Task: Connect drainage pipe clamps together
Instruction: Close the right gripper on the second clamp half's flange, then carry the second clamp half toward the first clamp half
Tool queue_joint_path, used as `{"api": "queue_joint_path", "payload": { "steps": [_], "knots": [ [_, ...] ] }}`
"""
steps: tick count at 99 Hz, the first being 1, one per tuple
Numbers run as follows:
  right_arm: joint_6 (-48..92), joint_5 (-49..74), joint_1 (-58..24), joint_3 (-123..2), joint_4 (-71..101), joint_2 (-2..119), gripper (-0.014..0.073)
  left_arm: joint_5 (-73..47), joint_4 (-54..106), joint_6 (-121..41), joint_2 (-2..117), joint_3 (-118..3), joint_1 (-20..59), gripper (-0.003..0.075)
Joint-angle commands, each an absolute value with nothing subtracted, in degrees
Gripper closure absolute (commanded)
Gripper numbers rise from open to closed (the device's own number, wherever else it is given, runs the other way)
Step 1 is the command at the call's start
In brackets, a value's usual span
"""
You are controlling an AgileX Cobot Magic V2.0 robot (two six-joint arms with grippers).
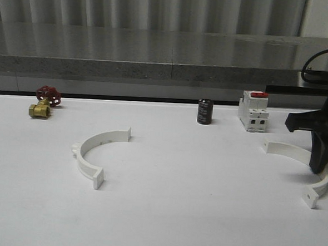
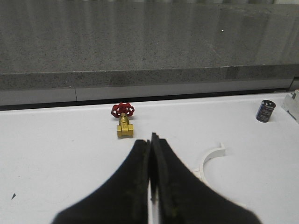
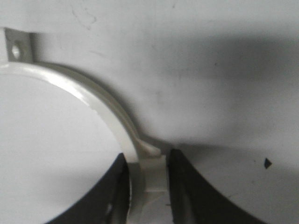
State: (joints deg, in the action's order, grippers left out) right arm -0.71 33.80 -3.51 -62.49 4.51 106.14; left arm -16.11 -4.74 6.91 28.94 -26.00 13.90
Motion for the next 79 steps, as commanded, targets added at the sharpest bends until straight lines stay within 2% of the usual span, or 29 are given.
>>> {"api": "queue_joint_path", "payload": {
  "steps": [1,13,29,42,62,79],
  "knots": [
    [0.0,33.08,-3.48,-63.94,4.77,103.97,0.0502,-11.65,-4.76,6.99,29.06,-27.51,13.79,0.0741],
    [0.0,33.04,-3.48,-63.94,4.77,103.97,0.0558,-11.65,-4.76,6.99,29.06,-27.51,13.79,0.0741],
    [0.0,33.64,-3.42,-64.22,4.85,103.97,0.0557,-11.65,-4.76,6.99,29.06,-27.51,13.79,0.0741],
    [0.0,38.57,-4.62,-67.64,5.8,103.85,0.0557,-11.65,-4.76,6.99,29.06,-27.51,13.79,0.0741],
    [-4.64,42.81,-12.05,-75.02,5.47,103.72,0.0555,-11.65,-4.76,6.99,29.06,-27.51,13.79,0.0741],
    [-16.01,42.97,-20.32,-79.53,-0.45,104.12,0.0555,-11.65,-4.76,6.99,29.06,-27.51,13.79,0.0741]
  ]
}}
